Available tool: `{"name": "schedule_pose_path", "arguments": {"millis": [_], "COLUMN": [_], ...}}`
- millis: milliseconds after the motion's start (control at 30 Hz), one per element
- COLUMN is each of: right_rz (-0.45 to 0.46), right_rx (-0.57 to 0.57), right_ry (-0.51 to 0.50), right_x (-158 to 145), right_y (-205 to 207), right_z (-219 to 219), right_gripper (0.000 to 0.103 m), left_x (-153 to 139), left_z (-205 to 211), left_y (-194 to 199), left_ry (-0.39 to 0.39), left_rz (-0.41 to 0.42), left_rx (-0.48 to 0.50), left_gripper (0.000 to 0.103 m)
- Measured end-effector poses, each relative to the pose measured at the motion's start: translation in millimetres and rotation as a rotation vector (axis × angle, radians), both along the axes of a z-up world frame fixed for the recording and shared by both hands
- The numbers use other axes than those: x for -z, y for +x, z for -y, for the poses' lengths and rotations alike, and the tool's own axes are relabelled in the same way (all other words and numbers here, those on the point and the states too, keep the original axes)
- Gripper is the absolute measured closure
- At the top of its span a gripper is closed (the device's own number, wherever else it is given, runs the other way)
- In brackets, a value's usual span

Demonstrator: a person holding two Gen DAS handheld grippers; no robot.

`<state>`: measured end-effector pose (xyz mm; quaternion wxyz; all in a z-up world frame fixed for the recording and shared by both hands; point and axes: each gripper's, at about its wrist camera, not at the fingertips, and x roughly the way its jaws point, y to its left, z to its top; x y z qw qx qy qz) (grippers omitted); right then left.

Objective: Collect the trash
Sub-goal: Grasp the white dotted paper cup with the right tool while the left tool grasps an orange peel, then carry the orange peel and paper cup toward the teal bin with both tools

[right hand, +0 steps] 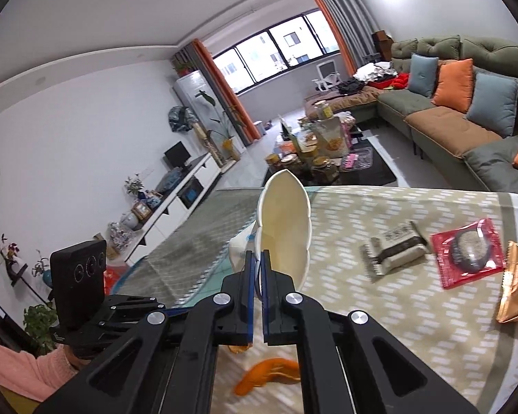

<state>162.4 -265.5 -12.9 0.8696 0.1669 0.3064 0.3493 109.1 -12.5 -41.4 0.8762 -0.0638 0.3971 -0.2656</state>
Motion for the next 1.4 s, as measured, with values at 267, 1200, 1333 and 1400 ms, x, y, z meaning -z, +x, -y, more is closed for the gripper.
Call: {"name": "schedule_pose_path", "arguments": {"millis": [267, 1200, 1333, 1400], "right_rz": [0.014, -0.006, -0.012, -0.013], "right_rx": [-0.069, -0.265, -0.29, -0.301], "right_ry": [0.018, 0.047, 0.045, 0.044], "right_x": [-3.1, -2.4, -2.4, -2.8], "right_y": [-11.8, -24.0, -27.7, -29.8], "right_z": [-36.6, -142.8, -156.5, -162.1], "right_gripper": [0.099, 0.099, 0.099, 0.099], "left_x": [-11.8, -34.5, -35.3, -35.5], "left_z": [-46.6, -152.3, -166.6, -172.8], "left_y": [-24.6, -88.1, -93.9, -96.4], "left_ry": [-0.002, 0.003, -0.004, -0.002], "left_rz": [0.036, 0.109, 0.113, 0.115], "left_rx": [-0.113, -0.359, -0.392, -0.407], "left_gripper": [0.091, 0.09, 0.09, 0.09]}}
